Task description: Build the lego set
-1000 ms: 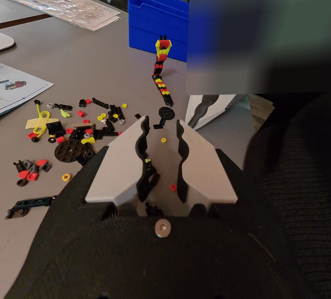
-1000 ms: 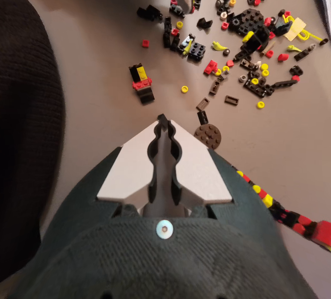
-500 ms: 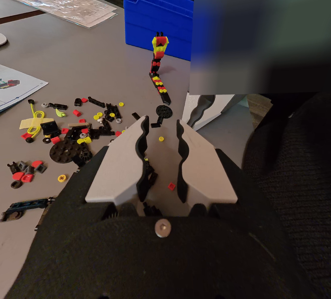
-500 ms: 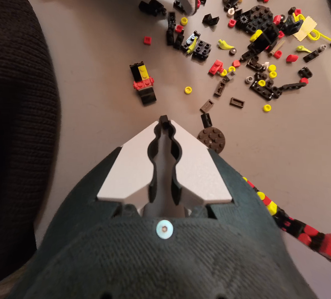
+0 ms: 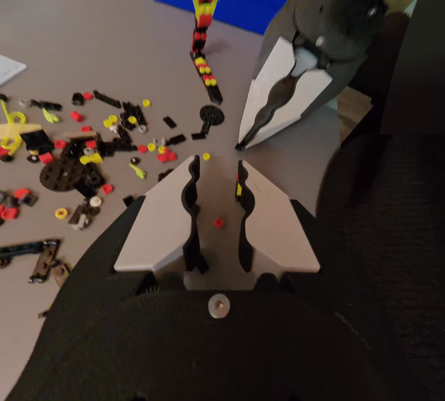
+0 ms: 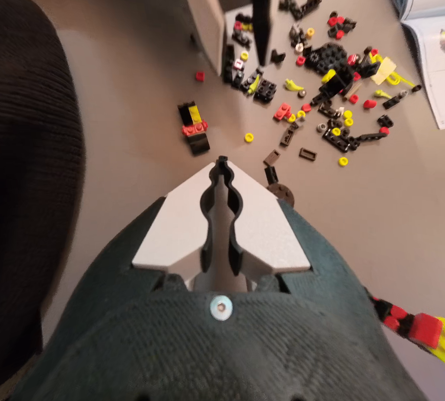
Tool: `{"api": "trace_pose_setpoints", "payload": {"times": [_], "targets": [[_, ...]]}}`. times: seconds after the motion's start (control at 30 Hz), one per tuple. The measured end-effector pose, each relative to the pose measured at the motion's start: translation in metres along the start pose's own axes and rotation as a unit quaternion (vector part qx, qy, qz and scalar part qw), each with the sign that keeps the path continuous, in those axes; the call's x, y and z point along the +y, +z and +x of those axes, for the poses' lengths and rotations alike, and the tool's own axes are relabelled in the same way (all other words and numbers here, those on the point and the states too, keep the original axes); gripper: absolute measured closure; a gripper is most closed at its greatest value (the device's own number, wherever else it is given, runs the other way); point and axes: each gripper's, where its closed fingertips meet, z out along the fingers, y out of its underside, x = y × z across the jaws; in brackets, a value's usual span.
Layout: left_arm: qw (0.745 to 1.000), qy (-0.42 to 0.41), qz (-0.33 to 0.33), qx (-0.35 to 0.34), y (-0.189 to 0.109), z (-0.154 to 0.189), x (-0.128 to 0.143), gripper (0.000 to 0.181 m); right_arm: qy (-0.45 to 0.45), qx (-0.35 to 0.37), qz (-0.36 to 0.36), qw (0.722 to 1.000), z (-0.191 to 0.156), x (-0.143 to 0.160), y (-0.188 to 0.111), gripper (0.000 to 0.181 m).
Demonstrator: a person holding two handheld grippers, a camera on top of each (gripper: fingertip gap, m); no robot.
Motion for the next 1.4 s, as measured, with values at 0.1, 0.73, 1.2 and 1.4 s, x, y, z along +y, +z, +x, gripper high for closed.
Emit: {"api": "trace_pose_setpoints", "payload": {"times": [0.1,0.73,1.2,1.4], "targets": [[0.999,-0.010,-0.047,-0.006,0.004,0.009,0.024,0.150,-0.009,-0.006,0.038,0.999,-0.001,-0.017,-0.005,0.181],[0.994,0.004,-0.107,-0.007,0.022,0.027,0.053,0.159,-0.136,-0.045,-0.007,0.990,-0.024,-0.034,0.024,0.181],[0.994,-0.005,-0.109,-0.007,0.022,0.025,0.054,0.166,-0.148,-0.057,-0.032,0.987,-0.027,-0.035,0.026,0.181],[0.994,-0.006,-0.110,-0.005,0.022,0.025,0.054,0.164,-0.144,-0.061,-0.034,0.987,-0.027,-0.035,0.026,0.181]]}}
